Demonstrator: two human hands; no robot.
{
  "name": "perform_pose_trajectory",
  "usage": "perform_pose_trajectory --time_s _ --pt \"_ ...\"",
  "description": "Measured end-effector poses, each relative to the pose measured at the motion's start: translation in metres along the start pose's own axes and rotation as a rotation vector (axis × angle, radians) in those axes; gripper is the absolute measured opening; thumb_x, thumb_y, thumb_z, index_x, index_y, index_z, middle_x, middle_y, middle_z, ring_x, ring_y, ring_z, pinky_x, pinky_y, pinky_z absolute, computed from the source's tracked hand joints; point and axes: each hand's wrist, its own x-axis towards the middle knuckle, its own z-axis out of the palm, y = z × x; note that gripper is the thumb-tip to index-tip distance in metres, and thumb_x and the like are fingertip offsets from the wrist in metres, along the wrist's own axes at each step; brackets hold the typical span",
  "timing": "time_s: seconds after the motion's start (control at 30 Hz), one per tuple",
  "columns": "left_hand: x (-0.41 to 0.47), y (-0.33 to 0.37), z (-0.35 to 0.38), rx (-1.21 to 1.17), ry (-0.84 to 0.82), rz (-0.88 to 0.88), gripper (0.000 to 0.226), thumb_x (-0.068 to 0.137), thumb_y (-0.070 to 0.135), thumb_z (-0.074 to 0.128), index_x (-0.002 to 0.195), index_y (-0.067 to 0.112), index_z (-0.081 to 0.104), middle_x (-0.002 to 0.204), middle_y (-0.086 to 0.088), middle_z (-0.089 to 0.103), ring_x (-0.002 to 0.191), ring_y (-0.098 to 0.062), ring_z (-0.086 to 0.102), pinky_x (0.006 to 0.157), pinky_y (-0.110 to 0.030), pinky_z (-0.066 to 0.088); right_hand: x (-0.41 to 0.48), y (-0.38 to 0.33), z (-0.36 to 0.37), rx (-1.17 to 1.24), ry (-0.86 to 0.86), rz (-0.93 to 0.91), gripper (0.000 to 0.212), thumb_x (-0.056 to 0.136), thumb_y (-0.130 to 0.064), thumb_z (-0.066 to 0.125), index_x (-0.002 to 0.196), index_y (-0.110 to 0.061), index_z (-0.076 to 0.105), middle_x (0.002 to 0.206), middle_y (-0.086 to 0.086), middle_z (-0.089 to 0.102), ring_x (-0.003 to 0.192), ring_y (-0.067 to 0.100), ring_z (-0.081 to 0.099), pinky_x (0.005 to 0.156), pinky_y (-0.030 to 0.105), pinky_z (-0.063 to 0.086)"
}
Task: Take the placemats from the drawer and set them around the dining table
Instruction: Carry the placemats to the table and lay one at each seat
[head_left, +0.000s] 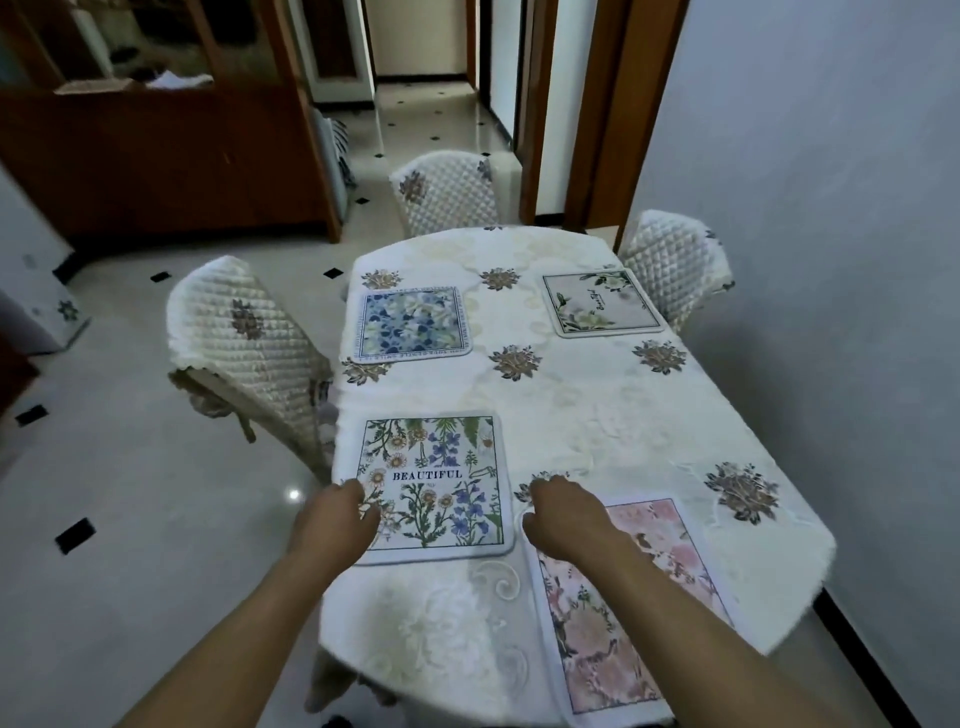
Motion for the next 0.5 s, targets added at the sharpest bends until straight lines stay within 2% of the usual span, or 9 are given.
perform_pose_trajectory --time_s 0.1,0.2,0.3,0.5 --pt "0.043 -0.037 0.004 -0.003 -0.062 0.036 0.032 0.09 0.038 0.058 0.106 0.011 0.063 0.1 -0.012 0.068 0.092 -0.03 0.063 0.07 -0.032 0.048 0.033 -0.032 0.022 -0.023 -0.025 0.08 0.025 0.091 -0.028 0.049 0.106 -0.009 0.055 0.11 0.013 0.057 0.101 0.032 0.059 0.073 0.035 0.041" --pt "0.077 -0.067 0.003 -0.03 -0.157 0.061 0.034 0.091 0.035 0.058 0.11 0.007 0.062 0.106 -0.016 0.065 0.097 -0.033 0.061 0.076 -0.034 0.05 0.059 -0.06 0.036 -0.034 -0.047 0.163 0.023 0.092 -0.028 0.049 0.105 -0.01 0.054 0.108 0.013 0.057 0.097 0.031 0.059 0.071 0.034 0.04" --pt "0.107 -0.081 0.001 -0.081 -0.216 0.1 0.035 0.09 0.035 0.059 0.107 0.005 0.062 0.106 -0.018 0.066 0.098 -0.035 0.061 0.081 -0.038 0.053 0.075 -0.077 0.043 -0.026 -0.054 0.228 0.019 0.091 -0.027 0.05 0.101 -0.012 0.052 0.106 0.013 0.059 0.096 0.031 0.059 0.07 0.034 0.043" --pt "0.139 -0.093 0.022 -0.129 -0.322 0.096 0.032 0.089 0.033 0.059 0.102 0.004 0.061 0.1 -0.016 0.067 0.093 -0.034 0.063 0.076 -0.038 0.054 0.096 -0.09 0.066 -0.006 -0.112 0.333 0.014 0.091 -0.025 0.05 0.089 -0.015 0.042 0.104 0.013 0.06 0.096 0.031 0.059 0.068 0.032 0.039"
